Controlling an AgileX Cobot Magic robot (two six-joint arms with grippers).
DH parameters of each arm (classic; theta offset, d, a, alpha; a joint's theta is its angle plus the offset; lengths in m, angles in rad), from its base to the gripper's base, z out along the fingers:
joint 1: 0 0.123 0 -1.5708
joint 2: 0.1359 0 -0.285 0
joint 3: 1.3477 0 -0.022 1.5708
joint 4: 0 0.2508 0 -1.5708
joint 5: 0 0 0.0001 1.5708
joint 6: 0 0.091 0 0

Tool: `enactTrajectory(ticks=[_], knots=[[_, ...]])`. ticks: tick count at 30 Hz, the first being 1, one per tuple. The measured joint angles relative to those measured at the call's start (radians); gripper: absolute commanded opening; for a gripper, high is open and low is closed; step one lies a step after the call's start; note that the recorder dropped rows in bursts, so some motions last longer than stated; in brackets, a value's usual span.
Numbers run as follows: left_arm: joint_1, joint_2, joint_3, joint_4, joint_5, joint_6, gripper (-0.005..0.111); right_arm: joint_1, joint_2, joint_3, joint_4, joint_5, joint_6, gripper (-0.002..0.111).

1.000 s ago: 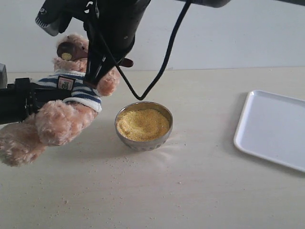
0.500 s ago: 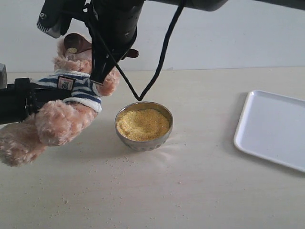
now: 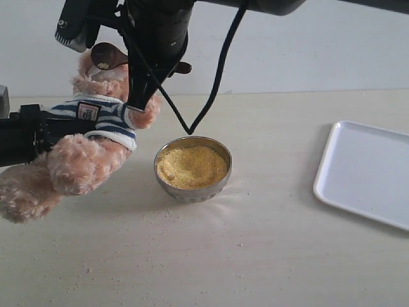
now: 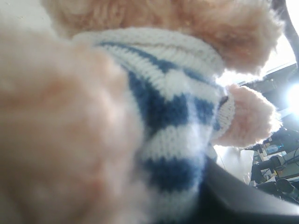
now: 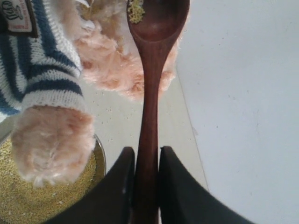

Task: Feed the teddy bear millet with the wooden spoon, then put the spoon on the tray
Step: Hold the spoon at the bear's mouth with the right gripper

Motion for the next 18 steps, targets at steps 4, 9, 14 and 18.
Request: enactTrajectory(ticks=[4, 9, 14, 18], knots=[[0.000, 0.000, 0.000, 0.000, 0.000, 0.000, 0.005, 0.000, 0.000, 0.000, -0.002, -0.009, -0.012, 0.000], [0.000, 0.000, 0.000, 0.000, 0.000, 0.000, 0.005, 0.000, 0.000, 0.000, -0.006, -0.027, -0.037, 0.000], [0.000, 0.000, 0.000, 0.000, 0.000, 0.000, 0.005, 0.001, 0.000, 0.000, -0.010, -0.028, -0.061, 0.000], [0.000, 0.000, 0.000, 0.000, 0.000, 0.000, 0.005, 0.018, 0.000, 0.000, -0.039, -0.026, -0.079, 0.000]])
